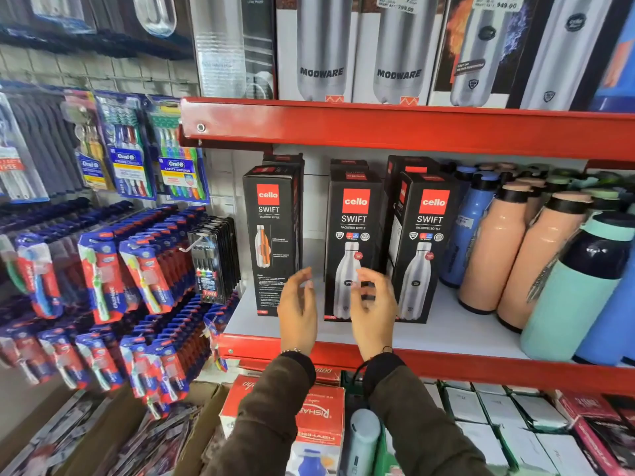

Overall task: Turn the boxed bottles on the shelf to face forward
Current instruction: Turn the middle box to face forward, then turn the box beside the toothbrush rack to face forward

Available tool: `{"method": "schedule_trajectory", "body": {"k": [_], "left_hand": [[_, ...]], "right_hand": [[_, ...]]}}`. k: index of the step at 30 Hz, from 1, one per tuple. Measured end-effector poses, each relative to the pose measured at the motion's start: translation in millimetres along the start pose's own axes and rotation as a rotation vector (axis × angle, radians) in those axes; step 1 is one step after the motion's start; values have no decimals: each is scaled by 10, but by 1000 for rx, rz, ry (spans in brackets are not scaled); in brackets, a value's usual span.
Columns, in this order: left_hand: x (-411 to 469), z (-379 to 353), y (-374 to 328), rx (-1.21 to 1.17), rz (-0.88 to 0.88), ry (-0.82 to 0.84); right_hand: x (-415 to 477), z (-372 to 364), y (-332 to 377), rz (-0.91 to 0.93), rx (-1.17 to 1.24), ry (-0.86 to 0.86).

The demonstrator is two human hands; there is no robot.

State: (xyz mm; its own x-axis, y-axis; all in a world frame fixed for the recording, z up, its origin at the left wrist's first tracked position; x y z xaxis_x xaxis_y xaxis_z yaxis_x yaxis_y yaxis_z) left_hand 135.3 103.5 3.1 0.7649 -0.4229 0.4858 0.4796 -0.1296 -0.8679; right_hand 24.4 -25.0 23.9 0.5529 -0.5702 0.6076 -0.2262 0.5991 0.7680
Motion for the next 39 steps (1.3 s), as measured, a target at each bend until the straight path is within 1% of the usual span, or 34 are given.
{"method": "schedule_trajectory", "body": {"k": [2,4,6,8,10,13,15,17,21,23,26,32,37,39], "left_hand": [[-27,167,-53,-2,-55,-60],[-9,365,-93,25,-97,-127],[70,579,-69,71,-87,-200],[181,777,1,129,-30,-236],[294,892,81,141,14,-181],[441,940,269,64,105,-17],[508,946,395,31,169,44],[546,949,452,2,183,62],[564,966,559,-154,202,69],[547,976,544,-215,180,75],[481,1029,468,-278,156,19],[374,1125,322,-220,76,-122],[447,1211,383,-145,46,-133],[552,1255,381,-36,28,-110]], "right_hand": [[-14,-180,82,26,23,34],[-10,-400,114,10,50,91],[9,-630,104,-37,102,183],[32,-850,92,-91,148,285],[68,-1017,93,-130,118,354],[142,-1180,72,-199,33,396],[173,-1230,31,-238,7,397],[181,-1269,0,-254,26,397],[157,-1346,-16,-252,101,410],[166,-1342,-2,-231,65,383],[200,-1327,34,-184,20,336],[235,-1338,116,-187,-11,228],[280,-1303,152,-164,-38,211],[297,-1323,125,-176,-36,244]]}}
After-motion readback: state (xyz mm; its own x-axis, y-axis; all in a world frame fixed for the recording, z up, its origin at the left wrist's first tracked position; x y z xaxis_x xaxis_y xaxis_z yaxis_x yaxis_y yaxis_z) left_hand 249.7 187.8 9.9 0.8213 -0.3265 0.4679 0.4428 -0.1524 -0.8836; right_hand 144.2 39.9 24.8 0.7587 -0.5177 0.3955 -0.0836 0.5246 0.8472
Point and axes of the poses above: each hand's wrist, its own x-axis towards the middle knuckle, its own z-axis out of the back of the hand, y = z × x, the point moved 7 cm from there along x, towards the middle knuckle, and after that the axes turned 12 degrees about y, right-handed, at the moved point
